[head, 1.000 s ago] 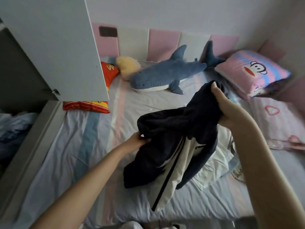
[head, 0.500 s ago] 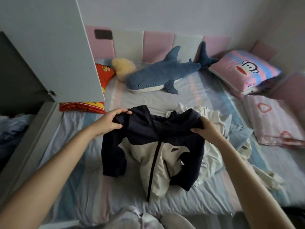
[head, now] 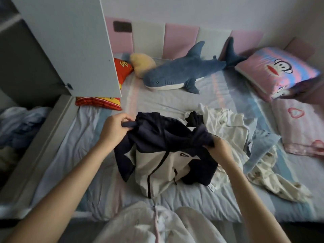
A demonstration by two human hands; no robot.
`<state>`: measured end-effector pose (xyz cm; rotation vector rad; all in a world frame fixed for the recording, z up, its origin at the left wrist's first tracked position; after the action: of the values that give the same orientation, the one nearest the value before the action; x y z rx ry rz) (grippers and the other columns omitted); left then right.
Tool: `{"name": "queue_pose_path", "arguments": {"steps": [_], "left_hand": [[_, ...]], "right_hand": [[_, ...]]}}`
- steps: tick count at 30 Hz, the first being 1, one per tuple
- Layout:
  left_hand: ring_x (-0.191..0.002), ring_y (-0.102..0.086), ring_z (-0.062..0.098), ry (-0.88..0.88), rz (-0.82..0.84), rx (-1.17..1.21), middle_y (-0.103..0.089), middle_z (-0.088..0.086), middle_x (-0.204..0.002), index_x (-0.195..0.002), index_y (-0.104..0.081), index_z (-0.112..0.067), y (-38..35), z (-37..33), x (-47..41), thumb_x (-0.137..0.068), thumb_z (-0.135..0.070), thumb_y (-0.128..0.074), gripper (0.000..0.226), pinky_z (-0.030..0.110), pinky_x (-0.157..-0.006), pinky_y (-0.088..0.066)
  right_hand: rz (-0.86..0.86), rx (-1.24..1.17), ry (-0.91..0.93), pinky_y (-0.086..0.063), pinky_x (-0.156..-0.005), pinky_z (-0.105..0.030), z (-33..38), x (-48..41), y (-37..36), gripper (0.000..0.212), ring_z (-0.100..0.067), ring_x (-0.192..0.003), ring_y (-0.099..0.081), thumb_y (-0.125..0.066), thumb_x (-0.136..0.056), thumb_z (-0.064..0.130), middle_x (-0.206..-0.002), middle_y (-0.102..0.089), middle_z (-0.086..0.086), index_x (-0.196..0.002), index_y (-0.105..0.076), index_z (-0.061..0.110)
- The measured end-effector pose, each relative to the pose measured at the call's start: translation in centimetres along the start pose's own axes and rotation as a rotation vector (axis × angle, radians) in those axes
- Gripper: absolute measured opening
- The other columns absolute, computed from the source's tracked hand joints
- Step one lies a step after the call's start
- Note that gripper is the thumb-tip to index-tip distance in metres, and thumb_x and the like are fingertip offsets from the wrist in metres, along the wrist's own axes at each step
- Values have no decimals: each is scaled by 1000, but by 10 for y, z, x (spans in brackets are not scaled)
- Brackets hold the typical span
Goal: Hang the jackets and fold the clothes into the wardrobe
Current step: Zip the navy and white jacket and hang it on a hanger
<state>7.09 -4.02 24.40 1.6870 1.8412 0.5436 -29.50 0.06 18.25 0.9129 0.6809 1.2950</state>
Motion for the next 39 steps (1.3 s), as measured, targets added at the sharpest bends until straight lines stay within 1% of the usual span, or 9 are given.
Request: {"name": "queue_pose_path", "arguments": {"steps": [5, 9, 13, 17, 22, 28, 31, 34, 39], "left_hand": [[-83, -61, 3, -432, -474, 102, -63, -11, -88, -93, -64, -5, 65, -53, 41, -82, -2, -70, 12, 22, -74, -47], [-91, -62, 34, -74, -257, -130, -67, 16, -97, -103, -65, -2, 48, -8, 20, -89, -6, -57, 17, 32, -71, -40], [-92, -63, 38, -100, -60, -382, -68, 17, -103, -106, -66, -1, 20, 6, 10, -87, -2, -57, 21, 39, -70, -46], [-89, -61, 32, 7, -61, -146, -67, 13, -93, -101, -63, -7, 27, 11, -7, -91, -7, -57, 12, 35, -74, -45], [-98, -60, 24, 257, 311, 243, -67, 8, -95, -92, -67, -10, 21, 22, -20, -88, -3, -62, 10, 23, -80, -44], [-73, -57, -6, -206, -283, 570, -65, -23, -73, -82, -64, -27, 127, -62, -35, -87, 4, -53, 32, 11, -75, -44], [-81, -55, -7, -392, -349, 131, -60, -31, -83, -84, -61, -24, 134, -81, -32, -80, 9, -53, 34, 3, -81, -37], [-94, -63, 22, -283, -122, -86, -68, -8, -90, -87, -63, -26, 98, -54, -43, -81, 12, -62, 39, 5, -80, -38], [-87, -63, 34, -371, -437, -197, -67, 18, -93, -98, -69, 1, 117, -71, -39, -83, 5, -64, 16, 31, -80, -42]], "right_hand": [[-736, -359, 189, -39, -68, -19, 34, 36, 84, 14, -13, -75, -46, -50, -68, 5, -77, -53, -5, -81, -56, 2], [-312, -444, -138, -40, -69, -36, -10, 10, 31, 23, -18, -79, -47, -60, -81, 14, -66, -46, 4, -65, -44, 22], [-375, -405, -73, -45, -67, -32, -9, -8, 53, 8, -17, -74, -58, -66, -85, 18, -77, -64, -2, -88, -68, 11], [-215, -591, -74, -47, -66, -20, 1, -20, 53, 13, -11, -74, -60, -72, -83, 15, -82, -65, -2, -93, -65, 11], [208, -577, -97, -50, -69, -21, 22, -37, 50, 11, -23, -86, -61, -65, -86, 2, -86, -66, -10, -96, -64, 6], [-443, -817, 426, -43, -71, -16, 71, -28, 154, 18, 0, -74, -50, -62, -79, 11, -75, -56, 16, -84, -52, 24], [-232, -475, 365, -40, -61, -19, 64, -47, 128, 21, -7, -66, -49, -76, -77, 30, -62, -57, 6, -72, -56, 24], [-174, -103, 229, -35, -54, -32, 45, -65, 111, 39, -17, -61, -48, -73, -80, 13, -51, -44, 6, -56, -43, 22], [-591, -312, 115, -27, -52, -37, 60, -43, 140, 38, -18, -55, -36, -61, -77, -3, -51, -36, 3, -58, -34, 16]]}}
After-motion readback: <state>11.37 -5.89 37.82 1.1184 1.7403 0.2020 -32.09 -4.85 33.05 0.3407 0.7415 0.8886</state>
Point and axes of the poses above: each hand's wrist, its own x-axis away from the middle knuckle, its own y-axis out of the back of the hand, z = x × y, the point moved 8 cm from there along -x, towards the middle knuckle
